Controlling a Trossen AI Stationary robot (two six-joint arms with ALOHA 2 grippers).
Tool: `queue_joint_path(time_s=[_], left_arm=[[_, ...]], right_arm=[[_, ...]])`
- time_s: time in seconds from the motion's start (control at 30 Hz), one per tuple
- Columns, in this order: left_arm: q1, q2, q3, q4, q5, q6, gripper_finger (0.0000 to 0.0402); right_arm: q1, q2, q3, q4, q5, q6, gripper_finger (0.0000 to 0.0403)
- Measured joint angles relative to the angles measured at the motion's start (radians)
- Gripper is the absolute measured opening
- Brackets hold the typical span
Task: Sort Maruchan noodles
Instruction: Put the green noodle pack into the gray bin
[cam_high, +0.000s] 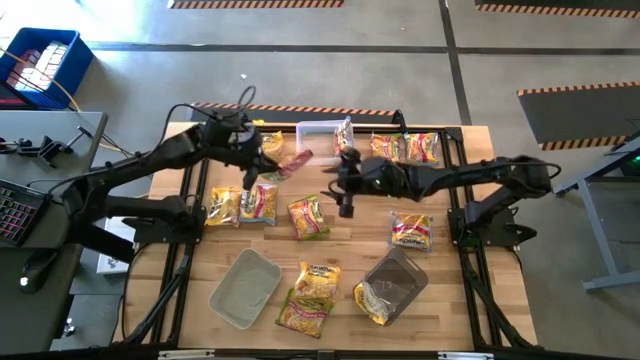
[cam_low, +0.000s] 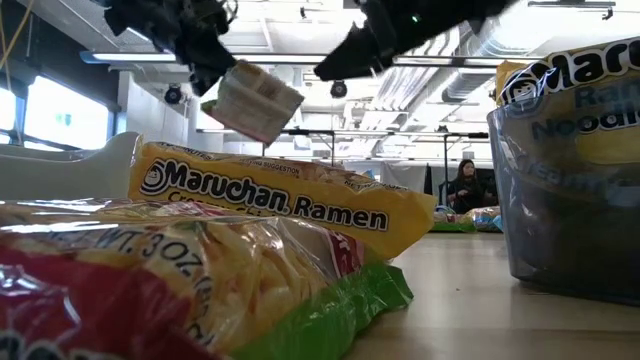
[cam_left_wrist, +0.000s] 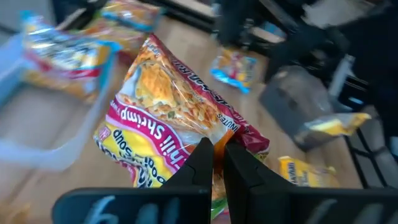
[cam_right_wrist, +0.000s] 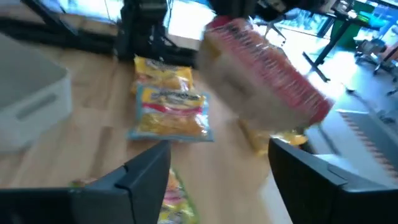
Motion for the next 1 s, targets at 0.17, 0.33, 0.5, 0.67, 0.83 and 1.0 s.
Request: queue_joint_path(time_s=[0.17,0.33,0.5,0.67,0.83,1.0], left_arm=[[-0.097,0.025,0.000,0.066,-0.023,-0.008,0.0000],[-0.152,0.051,0.000,0.090,-0.031,-0.034,0.0000],[-0.178,0.073,0.000,0.137,-0.056,-0.042,0.0000],[-0.182,0.079,0.000,0.150,-0.083,-0.043,0.0000],[-0.181,0.079,0.000,0.156,-0.102,-0.044,0.0000],[-0.180,0.078,0.000,0.172,-0.142,-0.045,0.0000]], right_arm=[[-0.014,0.073,0.185,-0.173,-0.004,-0.124,0.0258],[-0.017,0.141,0.337,-0.321,-0.022,-0.180,0.0258],[-0.021,0.211,0.455,-0.432,-0.097,-0.191,0.0258],[-0.021,0.279,0.527,-0.525,-0.095,-0.192,0.0258],[-0.021,0.295,0.543,-0.552,-0.093,-0.193,0.0258],[-0.018,0.295,0.556,-0.541,-0.038,-0.191,0.0258]])
